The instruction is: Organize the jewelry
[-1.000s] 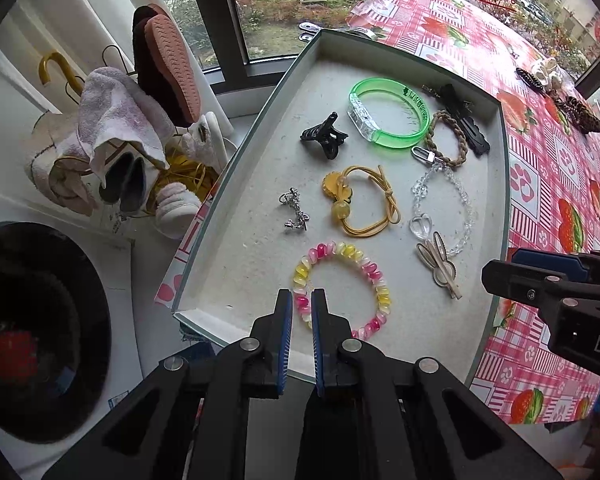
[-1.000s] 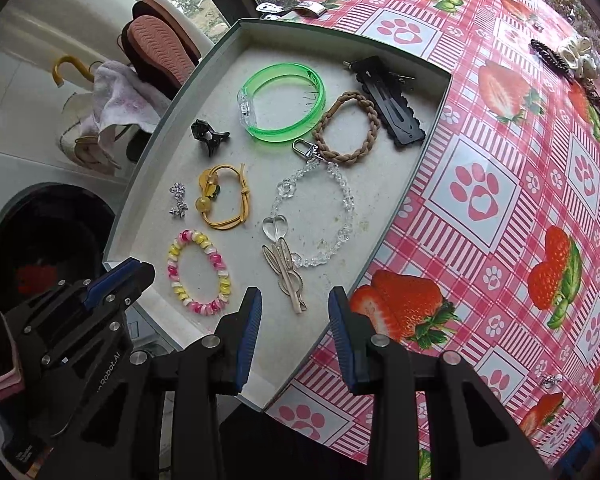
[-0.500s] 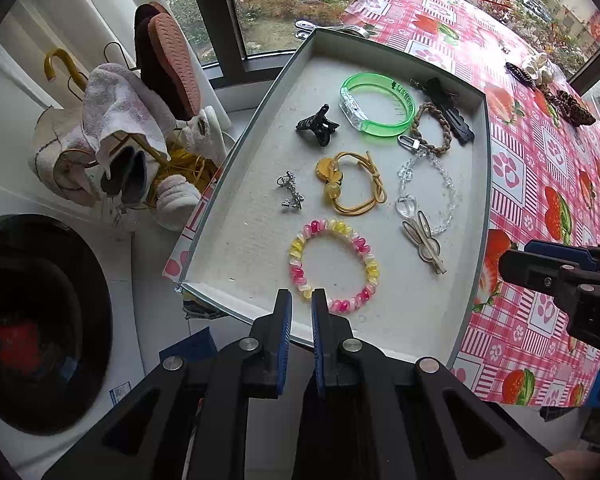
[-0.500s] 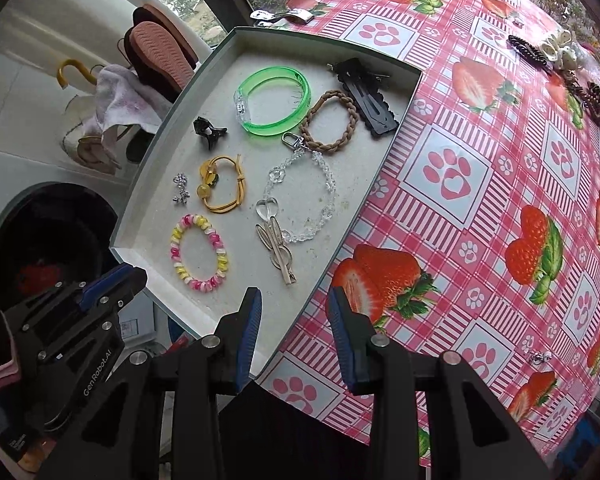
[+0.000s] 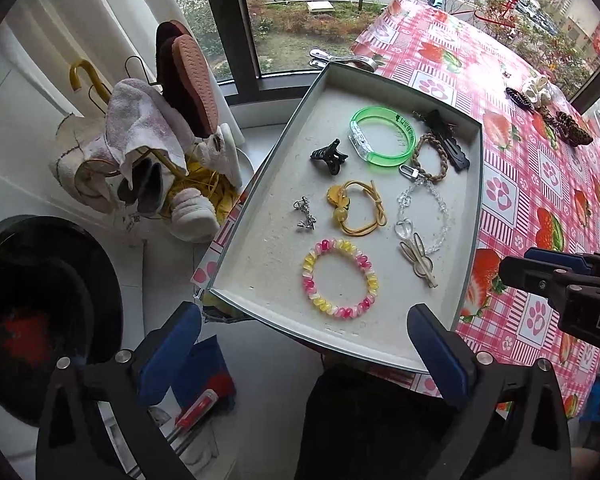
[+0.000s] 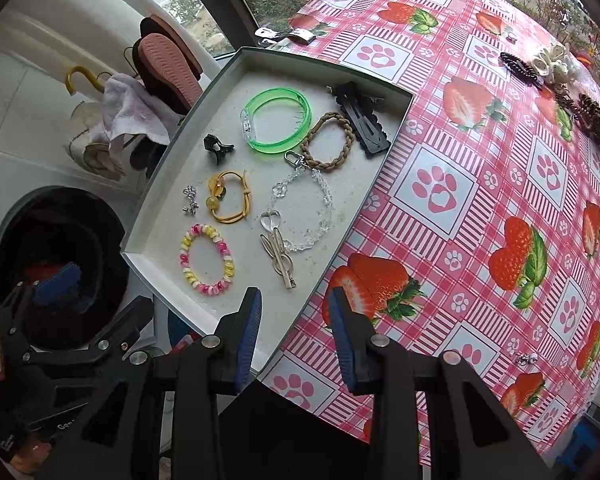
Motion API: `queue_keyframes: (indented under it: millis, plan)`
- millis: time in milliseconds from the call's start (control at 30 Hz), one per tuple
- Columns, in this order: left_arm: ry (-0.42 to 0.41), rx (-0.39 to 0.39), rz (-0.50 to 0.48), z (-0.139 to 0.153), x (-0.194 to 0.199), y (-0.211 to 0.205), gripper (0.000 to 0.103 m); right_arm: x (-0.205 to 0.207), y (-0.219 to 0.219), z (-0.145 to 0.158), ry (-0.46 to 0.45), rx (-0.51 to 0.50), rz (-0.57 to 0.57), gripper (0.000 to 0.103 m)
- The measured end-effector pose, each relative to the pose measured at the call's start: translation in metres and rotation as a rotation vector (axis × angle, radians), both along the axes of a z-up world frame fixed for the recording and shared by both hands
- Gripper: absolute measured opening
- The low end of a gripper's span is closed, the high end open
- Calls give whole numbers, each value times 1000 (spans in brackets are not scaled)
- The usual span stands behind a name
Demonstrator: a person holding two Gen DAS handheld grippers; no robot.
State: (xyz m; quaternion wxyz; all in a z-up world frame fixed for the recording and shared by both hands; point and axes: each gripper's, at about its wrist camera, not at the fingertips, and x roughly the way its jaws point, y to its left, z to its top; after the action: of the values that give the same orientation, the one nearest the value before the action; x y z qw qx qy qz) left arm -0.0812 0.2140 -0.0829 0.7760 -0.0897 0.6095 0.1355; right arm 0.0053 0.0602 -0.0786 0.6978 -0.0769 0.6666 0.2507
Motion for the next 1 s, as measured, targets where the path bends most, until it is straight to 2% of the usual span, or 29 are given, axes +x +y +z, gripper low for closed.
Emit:
queue_keyframes:
  millis: [400, 600, 700, 1000]
  plan:
    - [26, 41, -29, 8, 0, -4, 103, -2, 0, 14, -22, -8, 15, 38]
    - [21, 15, -40, 10, -1, -4, 103, -5, -2, 14, -13, -23, 18, 41]
    - [20, 15, -39, 11, 0, -4, 103, -7, -1, 13, -6, -30, 24, 46]
    - [17, 4, -39, 13, -3, -2, 103, -9, 3, 14, -6, -39, 35, 47]
